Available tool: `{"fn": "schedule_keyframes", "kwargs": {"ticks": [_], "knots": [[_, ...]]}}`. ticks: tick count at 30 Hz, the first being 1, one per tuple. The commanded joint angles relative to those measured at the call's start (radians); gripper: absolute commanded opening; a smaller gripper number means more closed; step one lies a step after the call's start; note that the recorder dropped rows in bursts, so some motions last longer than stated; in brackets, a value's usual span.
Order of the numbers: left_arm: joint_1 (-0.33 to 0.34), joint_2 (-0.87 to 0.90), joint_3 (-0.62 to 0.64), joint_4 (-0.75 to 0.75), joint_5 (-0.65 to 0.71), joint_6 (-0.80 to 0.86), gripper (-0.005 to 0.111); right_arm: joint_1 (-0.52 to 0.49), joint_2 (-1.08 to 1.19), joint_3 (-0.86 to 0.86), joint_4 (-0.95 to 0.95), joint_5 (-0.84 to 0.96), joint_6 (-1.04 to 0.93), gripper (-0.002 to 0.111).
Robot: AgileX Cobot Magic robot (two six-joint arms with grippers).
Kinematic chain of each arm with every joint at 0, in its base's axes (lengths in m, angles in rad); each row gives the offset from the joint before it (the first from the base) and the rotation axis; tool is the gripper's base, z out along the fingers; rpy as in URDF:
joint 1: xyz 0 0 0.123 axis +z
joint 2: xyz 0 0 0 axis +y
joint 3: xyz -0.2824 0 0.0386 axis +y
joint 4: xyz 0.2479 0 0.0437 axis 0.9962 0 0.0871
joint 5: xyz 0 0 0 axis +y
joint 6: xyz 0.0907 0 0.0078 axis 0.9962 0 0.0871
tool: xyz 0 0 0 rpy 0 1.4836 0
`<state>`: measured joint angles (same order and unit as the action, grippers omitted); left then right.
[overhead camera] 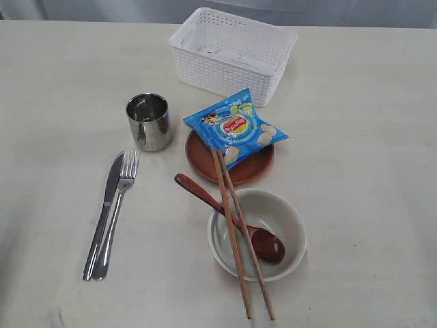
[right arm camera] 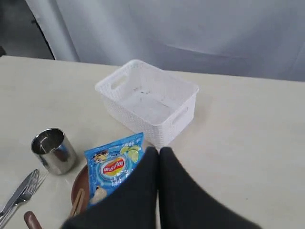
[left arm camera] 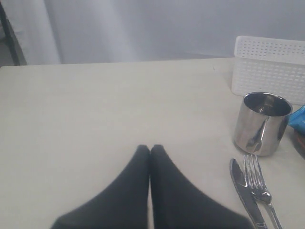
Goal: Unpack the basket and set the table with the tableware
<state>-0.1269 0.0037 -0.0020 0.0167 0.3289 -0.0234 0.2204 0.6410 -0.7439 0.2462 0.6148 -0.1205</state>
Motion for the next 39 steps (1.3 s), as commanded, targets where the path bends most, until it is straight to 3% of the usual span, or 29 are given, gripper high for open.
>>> {"fn": "schedule_keyframes", "kwargs": {"ticks": [1, 19, 39], "knots": [[-0.007, -0.004, 0.002, 0.004, -0.006, 0.001, 0.000, -0.007, -0.129, 0.036, 0.002, -0.003, -0.009, 0.000], [-0.007, -0.004, 0.002, 0.004, -0.006, 0.001, 0.000, -0.007, -0.430, 0.039, -0.005, -0.003, 0.000, 0.000], [-0.004, -0.004, 0.002, 0.004, -0.006, 0.001, 0.000, -0.007, -0.514, 0.044, -0.005, -0.005, 0.000, 0.000]]}}
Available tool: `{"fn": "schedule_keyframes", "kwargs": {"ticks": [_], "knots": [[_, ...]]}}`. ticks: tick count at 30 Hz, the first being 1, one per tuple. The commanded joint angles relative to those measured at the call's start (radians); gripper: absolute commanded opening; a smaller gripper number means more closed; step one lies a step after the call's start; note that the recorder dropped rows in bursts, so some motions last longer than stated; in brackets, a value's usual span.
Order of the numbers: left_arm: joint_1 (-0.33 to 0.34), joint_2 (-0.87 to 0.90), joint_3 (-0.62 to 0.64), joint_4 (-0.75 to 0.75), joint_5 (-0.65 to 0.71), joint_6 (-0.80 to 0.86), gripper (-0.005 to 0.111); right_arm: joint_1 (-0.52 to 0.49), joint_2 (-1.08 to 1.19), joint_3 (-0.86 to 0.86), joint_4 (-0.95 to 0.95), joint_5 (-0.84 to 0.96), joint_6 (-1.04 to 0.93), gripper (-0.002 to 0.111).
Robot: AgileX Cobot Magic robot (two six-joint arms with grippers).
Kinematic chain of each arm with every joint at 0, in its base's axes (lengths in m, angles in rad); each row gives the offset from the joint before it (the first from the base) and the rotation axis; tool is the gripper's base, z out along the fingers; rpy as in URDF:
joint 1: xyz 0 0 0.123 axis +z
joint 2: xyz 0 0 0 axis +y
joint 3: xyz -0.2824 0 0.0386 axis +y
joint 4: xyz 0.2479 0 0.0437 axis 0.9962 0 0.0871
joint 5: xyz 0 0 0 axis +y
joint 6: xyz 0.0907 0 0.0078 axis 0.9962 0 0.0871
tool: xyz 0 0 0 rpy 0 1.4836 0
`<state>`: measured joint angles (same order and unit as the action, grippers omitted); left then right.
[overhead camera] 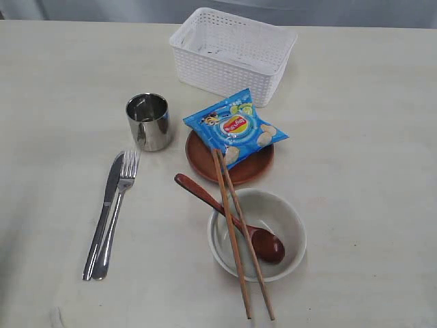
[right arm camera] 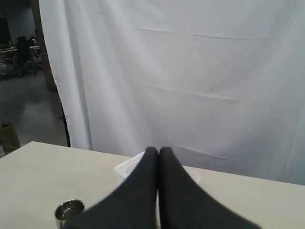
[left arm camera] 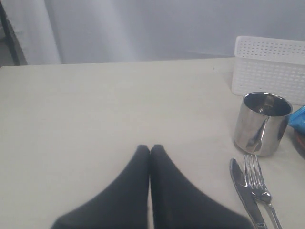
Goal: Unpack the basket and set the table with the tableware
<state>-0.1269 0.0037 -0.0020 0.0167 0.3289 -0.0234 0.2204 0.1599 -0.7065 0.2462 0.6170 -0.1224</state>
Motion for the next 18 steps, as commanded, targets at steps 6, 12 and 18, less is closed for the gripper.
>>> {"fn": "schedule_keyframes", "kwargs": {"ticks": [6, 12, 18], "knots": [[-0.005, -0.004, 0.002, -0.003, -0.006, 0.001, 0.000, -0.007, -0.160, 0.091, -0.005, -0.009, 0.002, 0.000], [-0.005, -0.004, 0.002, -0.003, -0.006, 0.001, 0.000, -0.007, -0.160, 0.170, -0.009, -0.017, 0.002, 0.000], [-0.005, -0.004, 0.002, -0.003, -0.006, 0.001, 0.000, -0.007, -0.160, 0.254, -0.012, -0.030, 0.002, 0.000]]}}
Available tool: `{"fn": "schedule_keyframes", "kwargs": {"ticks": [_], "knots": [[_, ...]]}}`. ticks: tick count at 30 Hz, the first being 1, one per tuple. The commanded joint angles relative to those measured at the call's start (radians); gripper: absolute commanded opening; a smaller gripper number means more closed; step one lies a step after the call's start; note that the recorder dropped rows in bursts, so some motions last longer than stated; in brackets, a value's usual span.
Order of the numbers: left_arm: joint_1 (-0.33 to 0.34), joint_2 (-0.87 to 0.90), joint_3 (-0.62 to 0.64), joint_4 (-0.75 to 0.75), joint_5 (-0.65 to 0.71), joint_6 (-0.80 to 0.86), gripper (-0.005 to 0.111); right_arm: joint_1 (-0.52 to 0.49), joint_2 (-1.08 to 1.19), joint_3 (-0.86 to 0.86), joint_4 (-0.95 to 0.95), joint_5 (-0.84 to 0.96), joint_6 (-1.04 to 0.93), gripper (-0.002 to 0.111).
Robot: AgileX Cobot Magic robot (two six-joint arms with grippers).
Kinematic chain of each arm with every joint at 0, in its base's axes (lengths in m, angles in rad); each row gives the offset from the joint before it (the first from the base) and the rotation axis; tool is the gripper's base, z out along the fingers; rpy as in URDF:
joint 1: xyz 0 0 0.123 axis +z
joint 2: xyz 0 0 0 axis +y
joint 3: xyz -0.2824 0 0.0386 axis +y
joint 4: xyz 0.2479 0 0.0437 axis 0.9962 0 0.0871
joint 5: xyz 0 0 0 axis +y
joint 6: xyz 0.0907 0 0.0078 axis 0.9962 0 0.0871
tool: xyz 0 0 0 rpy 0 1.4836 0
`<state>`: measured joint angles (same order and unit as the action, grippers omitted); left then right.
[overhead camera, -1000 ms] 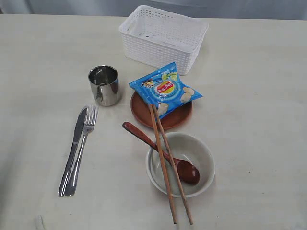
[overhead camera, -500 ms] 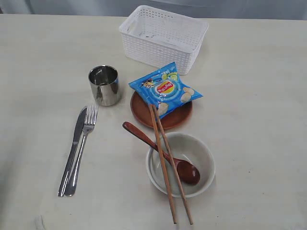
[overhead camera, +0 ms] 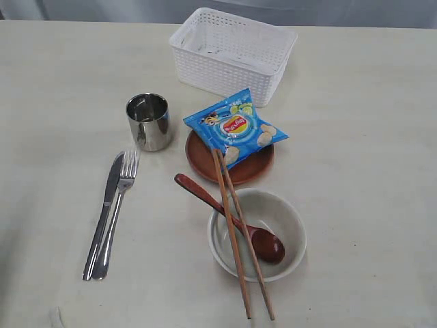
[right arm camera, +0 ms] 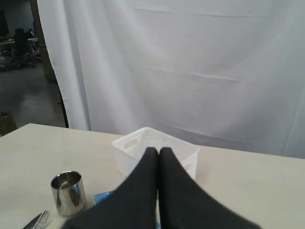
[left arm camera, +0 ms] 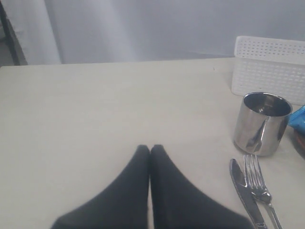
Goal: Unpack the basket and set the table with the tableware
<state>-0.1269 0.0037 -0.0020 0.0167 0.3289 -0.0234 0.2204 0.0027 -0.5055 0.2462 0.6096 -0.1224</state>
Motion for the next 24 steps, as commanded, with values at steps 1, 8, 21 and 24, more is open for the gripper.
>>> {"fn": "schedule_keyframes", "kwargs": {"ticks": [1, 8, 21, 24], "knots": [[-0.005, -0.004, 0.002, -0.003, -0.006, 0.001, 0.000, -0.007, -0.003, 0.070, -0.012, -0.031, 0.002, 0.000], [-0.005, -0.004, 0.002, -0.003, -0.006, 0.001, 0.000, -0.007, -0.003, 0.217, -0.117, -0.118, 0.002, 0.000], [-0.005, -0.004, 0.002, -0.003, -0.006, 0.001, 0.000, -0.073, -0.003, 0.505, -0.334, -0.591, 0.002, 0.000], [-0.005, -0.004, 0.002, -0.003, -0.006, 0.001, 0.000, -0.113, -0.003, 0.505, -0.334, -0.512, 0.002, 0.000]]}}
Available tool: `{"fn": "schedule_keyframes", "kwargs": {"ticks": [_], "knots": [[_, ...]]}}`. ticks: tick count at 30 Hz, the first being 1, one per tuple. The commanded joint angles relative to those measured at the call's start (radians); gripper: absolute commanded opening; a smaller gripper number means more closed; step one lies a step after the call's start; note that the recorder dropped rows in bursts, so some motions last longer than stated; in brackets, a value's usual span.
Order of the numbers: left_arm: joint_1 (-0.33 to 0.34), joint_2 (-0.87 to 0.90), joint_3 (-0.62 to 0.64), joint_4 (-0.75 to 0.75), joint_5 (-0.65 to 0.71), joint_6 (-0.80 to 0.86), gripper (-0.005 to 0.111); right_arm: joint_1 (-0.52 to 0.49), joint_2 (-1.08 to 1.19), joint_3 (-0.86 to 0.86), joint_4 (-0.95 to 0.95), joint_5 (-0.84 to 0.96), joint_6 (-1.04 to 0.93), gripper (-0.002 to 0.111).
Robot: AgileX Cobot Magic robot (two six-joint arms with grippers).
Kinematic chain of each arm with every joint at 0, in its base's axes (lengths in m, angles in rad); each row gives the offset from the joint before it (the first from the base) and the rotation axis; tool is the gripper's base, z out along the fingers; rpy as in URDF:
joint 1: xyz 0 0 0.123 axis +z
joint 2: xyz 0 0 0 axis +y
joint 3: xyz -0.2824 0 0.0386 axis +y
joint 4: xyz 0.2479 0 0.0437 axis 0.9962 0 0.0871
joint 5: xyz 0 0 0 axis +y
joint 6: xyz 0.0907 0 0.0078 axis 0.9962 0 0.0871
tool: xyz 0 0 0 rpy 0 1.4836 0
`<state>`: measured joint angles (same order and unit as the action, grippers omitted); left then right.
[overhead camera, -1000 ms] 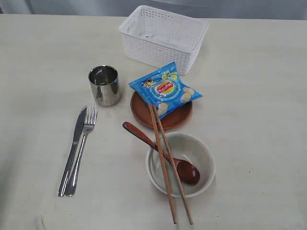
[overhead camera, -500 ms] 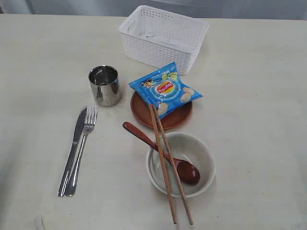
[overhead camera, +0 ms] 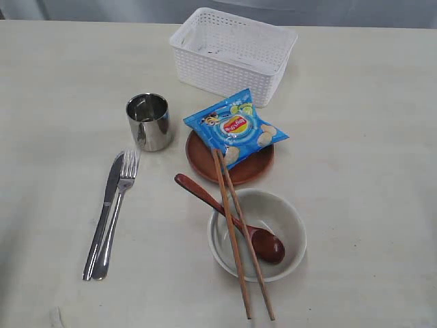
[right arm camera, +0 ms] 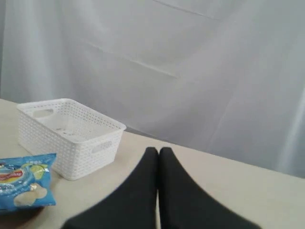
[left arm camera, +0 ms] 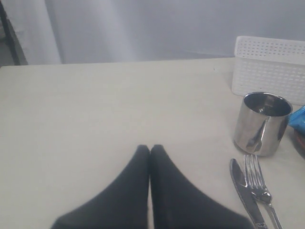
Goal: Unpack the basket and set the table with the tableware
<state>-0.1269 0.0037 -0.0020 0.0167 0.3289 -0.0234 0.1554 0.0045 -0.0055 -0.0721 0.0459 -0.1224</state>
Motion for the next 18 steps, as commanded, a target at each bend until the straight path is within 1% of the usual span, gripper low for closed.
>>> {"fn": "schedule_keyframes", "kwargs": {"ticks": [1, 5, 9, 10, 18], "knots": [[-0.005, -0.004, 0.002, -0.003, -0.006, 0.001, 0.000, -0.053, -0.005, 0.006, -0.016, 0.059, 0.004, 0.000], [-0.005, -0.004, 0.002, -0.003, -0.006, 0.001, 0.000, -0.053, -0.005, 0.006, -0.014, 0.122, 0.035, 0.000], [-0.005, -0.004, 0.002, -0.003, -0.006, 0.001, 0.000, -0.046, -0.005, 0.006, -0.004, 0.281, 0.131, 0.000], [-0.005, -0.004, 0.002, -0.003, -0.006, 0.001, 0.000, -0.046, -0.005, 0.006, -0.004, 0.296, 0.142, 0.000], [-0.005, -0.004, 0.002, -0.003, -0.006, 0.001, 0.000, -0.046, -0.005, 0.006, -0.004, 0.275, 0.144, 0.000]]}}
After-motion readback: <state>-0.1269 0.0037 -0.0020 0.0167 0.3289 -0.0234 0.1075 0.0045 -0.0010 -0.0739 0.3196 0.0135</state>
